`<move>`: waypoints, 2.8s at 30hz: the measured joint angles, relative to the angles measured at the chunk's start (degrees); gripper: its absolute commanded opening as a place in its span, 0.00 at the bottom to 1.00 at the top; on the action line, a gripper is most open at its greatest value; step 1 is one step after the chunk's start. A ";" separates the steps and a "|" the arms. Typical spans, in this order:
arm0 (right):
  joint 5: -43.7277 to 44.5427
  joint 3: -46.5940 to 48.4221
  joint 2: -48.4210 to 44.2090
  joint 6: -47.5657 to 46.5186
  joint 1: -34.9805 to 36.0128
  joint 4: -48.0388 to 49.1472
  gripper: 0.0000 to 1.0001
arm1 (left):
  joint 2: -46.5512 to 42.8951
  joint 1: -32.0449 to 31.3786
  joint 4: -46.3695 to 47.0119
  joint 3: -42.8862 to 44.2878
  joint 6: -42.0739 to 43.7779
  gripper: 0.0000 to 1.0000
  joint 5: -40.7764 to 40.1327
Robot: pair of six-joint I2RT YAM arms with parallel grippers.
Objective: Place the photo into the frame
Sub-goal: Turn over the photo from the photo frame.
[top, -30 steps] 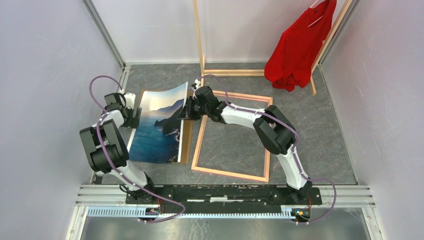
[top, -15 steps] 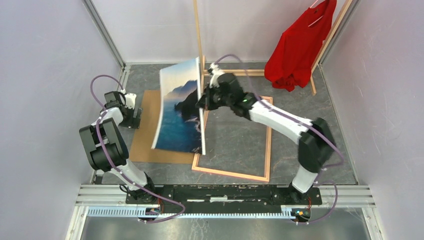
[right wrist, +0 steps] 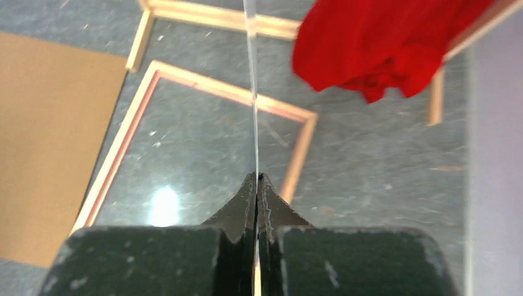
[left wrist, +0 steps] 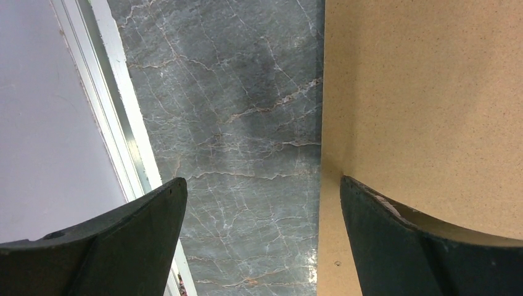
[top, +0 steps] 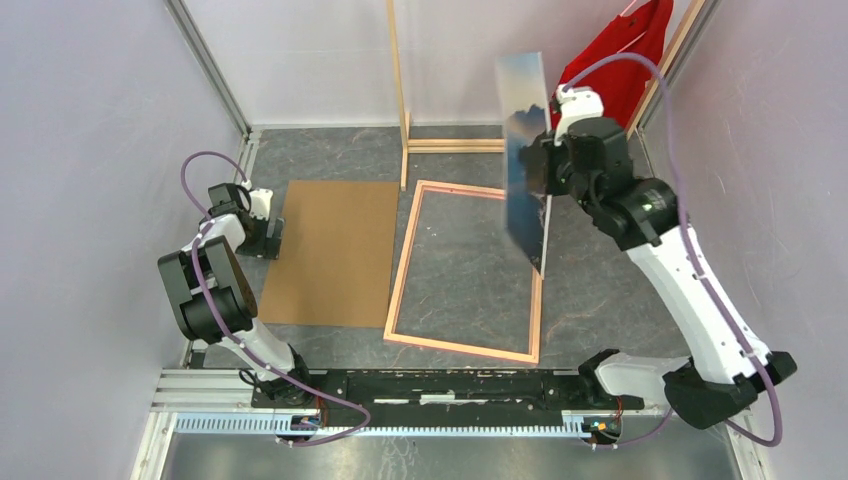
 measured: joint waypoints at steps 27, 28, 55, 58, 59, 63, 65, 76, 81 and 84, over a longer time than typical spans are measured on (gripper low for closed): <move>17.88 -0.76 27.34 9.46 26.99 -19.21 0.00 | -0.20 0.00 -1.79 0.11 -0.04 1.00 1.90; 16.65 -0.74 27.15 11.04 26.97 -18.56 0.00 | -0.24 0.00 -1.88 0.11 -0.04 1.00 1.90; 9.55 -13.90 18.71 69.96 25.20 5.51 0.00 | -2.71 -0.04 -2.78 -0.83 -0.02 1.00 2.84; 11.89 -10.64 20.98 71.58 25.09 6.80 0.00 | -2.78 -0.04 -2.80 -0.83 -0.02 1.00 2.84; 12.63 -10.54 21.16 72.17 25.09 7.37 0.00 | -2.78 -0.04 -2.80 -0.83 -0.02 1.00 2.84; 15.26 -10.54 21.44 73.26 24.94 7.54 0.00 | -2.89 -0.04 -2.78 -1.01 -0.02 1.00 2.82; 16.39 -10.49 21.66 73.26 24.94 7.39 0.00 | -2.93 -0.04 -2.80 -1.18 0.00 1.00 2.80; 18.18 -10.47 22.99 68.61 23.12 6.10 0.00 | -2.93 -0.04 -2.78 -1.42 0.00 1.00 2.82; 15.02 -10.38 26.03 62.51 20.61 6.25 0.00 | -2.93 -0.04 -2.78 -1.46 0.00 1.00 2.82; 12.72 -9.97 27.80 58.88 19.65 6.03 0.00 | -2.93 -0.04 -2.78 -1.49 0.00 1.00 2.82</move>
